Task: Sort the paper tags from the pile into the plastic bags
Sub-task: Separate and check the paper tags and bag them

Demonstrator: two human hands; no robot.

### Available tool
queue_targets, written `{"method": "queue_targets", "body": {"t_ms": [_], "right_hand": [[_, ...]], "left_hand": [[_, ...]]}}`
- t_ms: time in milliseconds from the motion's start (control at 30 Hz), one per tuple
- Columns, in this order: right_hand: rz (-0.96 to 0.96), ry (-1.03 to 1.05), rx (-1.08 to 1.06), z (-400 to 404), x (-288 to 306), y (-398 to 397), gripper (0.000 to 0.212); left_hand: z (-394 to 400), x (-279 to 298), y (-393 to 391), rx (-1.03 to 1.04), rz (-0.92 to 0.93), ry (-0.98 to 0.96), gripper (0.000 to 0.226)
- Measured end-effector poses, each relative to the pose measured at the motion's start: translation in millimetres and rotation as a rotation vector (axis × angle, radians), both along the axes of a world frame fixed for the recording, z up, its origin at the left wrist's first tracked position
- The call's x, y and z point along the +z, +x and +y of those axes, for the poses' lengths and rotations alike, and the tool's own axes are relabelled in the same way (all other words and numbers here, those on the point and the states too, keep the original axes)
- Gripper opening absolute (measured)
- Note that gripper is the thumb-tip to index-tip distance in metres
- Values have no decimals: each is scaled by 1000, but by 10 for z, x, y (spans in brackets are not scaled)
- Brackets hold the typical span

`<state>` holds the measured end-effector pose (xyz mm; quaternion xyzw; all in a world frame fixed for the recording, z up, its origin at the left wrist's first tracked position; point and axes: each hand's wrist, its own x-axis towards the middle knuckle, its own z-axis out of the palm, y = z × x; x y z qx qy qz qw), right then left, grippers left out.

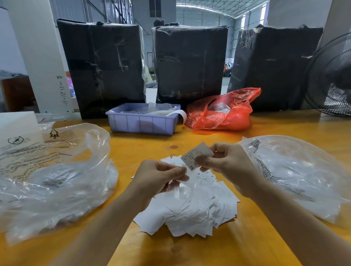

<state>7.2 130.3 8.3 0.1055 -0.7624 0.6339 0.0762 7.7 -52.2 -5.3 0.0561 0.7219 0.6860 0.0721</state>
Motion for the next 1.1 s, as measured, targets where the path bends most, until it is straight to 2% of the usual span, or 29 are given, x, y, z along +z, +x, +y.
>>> {"method": "queue_targets", "body": {"t_ms": [433,533,633,733,833,900,1000,1100], "right_hand": [[-304,95,110,22,-26,-1,16],[-270,207,136,20,-32,8,18],[-231,395,214,-31,-20,43,7],[-254,529,339,-110,-6,106,17],[-225,598,373,-125,-16,132,15],[-190,555,362,-142,-23,134,22],[-108,300,181,-185,-52,101,44],[-11,195,81,-212,-45,101,28]], "left_hand": [[10,-18,-21,44,-5,22,4],[29,-33,-14,33,-9,22,5],[82,-65,9,26,-2,11,6],[138,-107,26,69,17,15,13],[162,-128,30,122,6,53,17],[176,-127,33,155,-23,89,16],[193,-106,38,222,-65,167,14],[190,-76,50,272,-105,226,15]]}}
